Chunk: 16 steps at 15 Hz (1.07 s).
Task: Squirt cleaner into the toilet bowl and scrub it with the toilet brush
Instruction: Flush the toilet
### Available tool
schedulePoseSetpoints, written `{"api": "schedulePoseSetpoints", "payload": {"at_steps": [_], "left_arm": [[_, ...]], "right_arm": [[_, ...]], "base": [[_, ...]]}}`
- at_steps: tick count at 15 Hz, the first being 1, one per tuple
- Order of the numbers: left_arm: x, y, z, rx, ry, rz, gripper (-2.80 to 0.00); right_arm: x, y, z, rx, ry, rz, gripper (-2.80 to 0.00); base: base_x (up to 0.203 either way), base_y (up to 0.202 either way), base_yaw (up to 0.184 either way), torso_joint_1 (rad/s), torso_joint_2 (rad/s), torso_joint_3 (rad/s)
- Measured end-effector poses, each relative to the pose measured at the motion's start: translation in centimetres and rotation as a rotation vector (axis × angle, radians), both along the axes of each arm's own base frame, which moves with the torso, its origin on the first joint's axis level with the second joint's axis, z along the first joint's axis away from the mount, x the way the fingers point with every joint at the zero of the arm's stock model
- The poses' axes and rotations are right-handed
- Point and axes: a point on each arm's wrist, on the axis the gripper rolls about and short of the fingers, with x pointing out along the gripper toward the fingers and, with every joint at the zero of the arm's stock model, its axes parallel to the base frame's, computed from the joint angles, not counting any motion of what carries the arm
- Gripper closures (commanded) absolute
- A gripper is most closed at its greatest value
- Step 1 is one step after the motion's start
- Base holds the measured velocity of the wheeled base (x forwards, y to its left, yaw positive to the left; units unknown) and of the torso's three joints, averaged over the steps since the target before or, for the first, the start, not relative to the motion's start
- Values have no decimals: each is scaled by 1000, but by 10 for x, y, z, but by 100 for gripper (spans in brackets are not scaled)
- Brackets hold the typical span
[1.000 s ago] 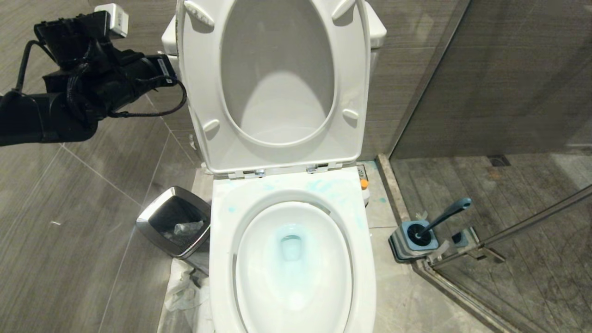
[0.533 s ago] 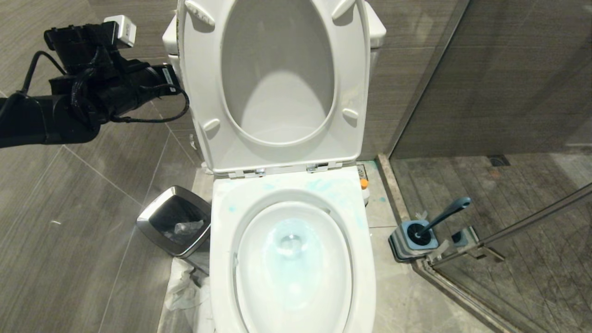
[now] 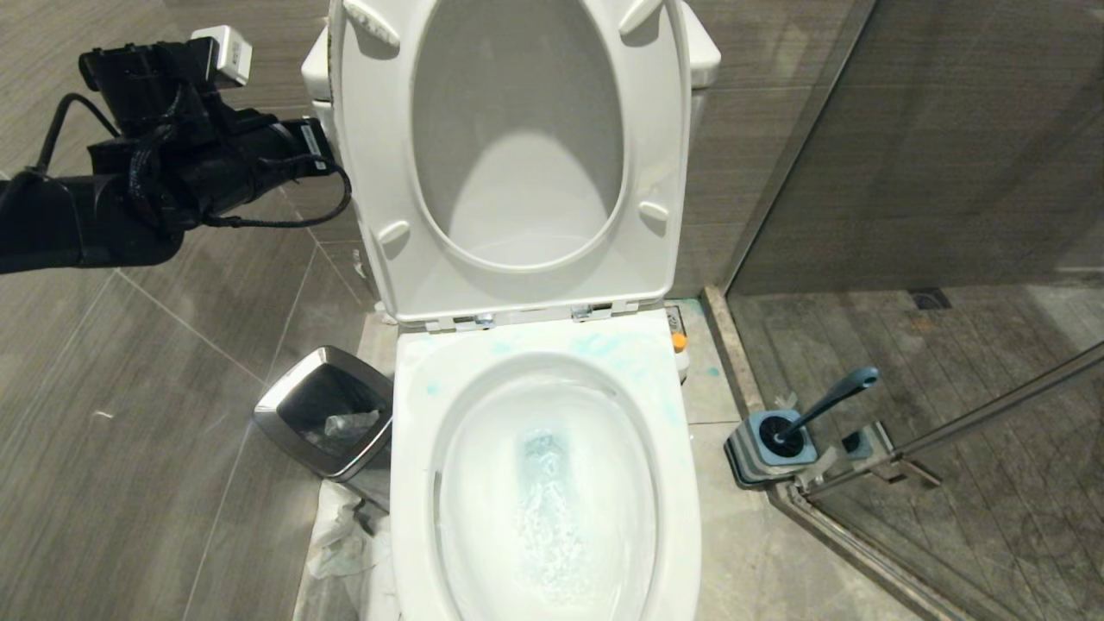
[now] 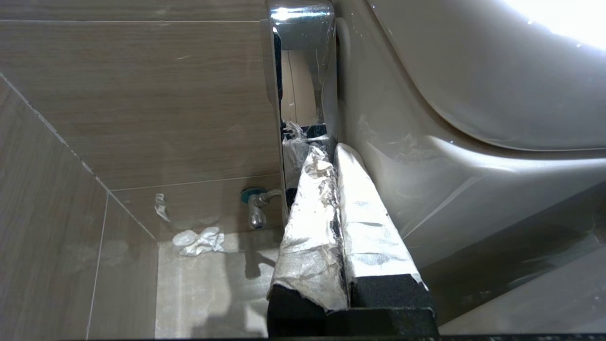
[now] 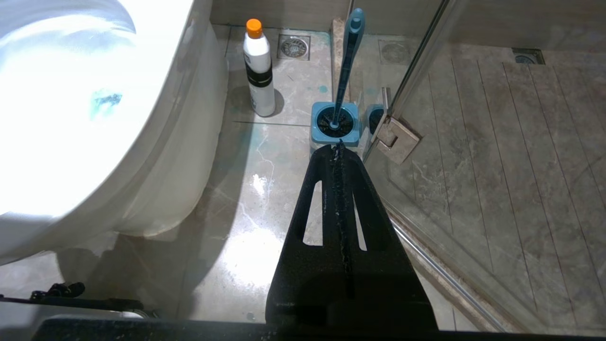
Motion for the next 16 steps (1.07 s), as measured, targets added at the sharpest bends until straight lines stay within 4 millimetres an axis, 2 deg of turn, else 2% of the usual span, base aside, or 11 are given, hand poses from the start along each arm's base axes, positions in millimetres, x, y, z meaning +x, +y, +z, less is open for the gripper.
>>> {"api": "schedulePoseSetpoints", "payload": {"at_steps": [5,8,12,16], "left_arm": [[-16,8,21,-2,-48,17,0],[-32,22,42,-1,-100,52,0],[-71,38,81,-9,-211,94,0],[-113,44,116,-43,-301,100,0]], "right_arm": [[0,0,0,0,0,0,0],[0,0,0,0,0,0,0],[0,0,0,0,0,0,0],[0,0,0,0,0,0,0]], "base": [[0,0,0,0,0,0],[0,0,0,0,0,0],[0,0,0,0,0,0],[0,0,0,0,0,0]]}}
